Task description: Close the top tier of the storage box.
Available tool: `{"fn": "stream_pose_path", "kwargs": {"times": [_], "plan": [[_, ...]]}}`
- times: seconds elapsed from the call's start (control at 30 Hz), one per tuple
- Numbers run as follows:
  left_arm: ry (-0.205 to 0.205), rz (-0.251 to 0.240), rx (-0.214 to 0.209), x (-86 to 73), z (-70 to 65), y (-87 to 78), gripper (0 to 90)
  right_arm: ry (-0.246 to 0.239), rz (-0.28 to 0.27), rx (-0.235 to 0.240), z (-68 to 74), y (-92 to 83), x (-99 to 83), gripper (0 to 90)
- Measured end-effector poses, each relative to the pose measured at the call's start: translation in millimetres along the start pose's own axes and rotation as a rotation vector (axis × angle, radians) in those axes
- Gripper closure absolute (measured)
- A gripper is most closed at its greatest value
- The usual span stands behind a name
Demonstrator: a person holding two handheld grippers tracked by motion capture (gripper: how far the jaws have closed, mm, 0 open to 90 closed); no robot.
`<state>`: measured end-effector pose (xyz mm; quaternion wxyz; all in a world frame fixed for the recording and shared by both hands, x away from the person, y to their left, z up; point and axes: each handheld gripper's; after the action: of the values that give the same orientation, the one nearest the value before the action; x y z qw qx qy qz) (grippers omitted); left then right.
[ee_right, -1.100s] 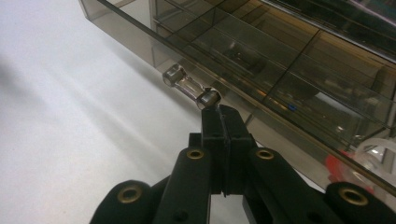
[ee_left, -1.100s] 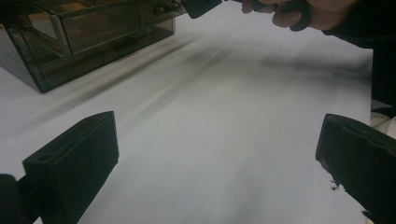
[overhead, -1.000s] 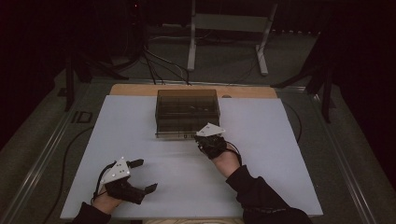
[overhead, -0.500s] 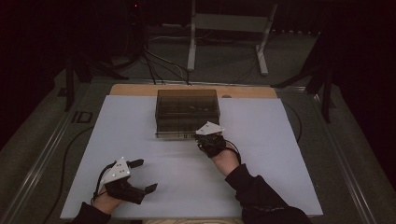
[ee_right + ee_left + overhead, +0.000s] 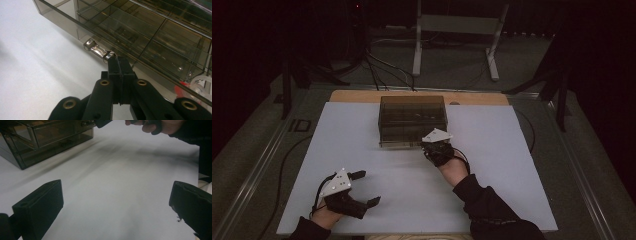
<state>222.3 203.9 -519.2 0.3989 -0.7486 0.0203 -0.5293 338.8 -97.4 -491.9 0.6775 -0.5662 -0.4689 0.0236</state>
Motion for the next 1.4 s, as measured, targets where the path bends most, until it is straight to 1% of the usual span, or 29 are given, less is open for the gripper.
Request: {"fn": "stream_pose_path", "kwargs": {"times": [0.53, 0.93, 1.4], "plan": [[-0.002, 0.000, 0.000, -0.1, 0.0, 0.0, 0.0, -0.008, -0.004, -0.003, 0.8, 2.2, 6.9, 90.0], [-0.001, 0.000, 0.000, -0.1, 0.0, -0.1, 0.0, -0.005, -0.010, -0.003, 0.1, 4.5, 12.1, 90.0], [-0.001, 0.001, 0.000, -0.1, 0.0, 0.0, 0.0, -0.001, -0.009, -0.017, -2.6, 7.0, 16.5, 90.0]]}}
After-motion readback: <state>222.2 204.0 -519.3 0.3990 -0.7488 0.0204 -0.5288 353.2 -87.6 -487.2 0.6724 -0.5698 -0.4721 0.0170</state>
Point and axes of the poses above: each handheld gripper's, and its own axes: y roughly forward along the jaws, x roughly out of its top, z roughly to its left, and after that the axes turned 12 degrees about z, right-handed
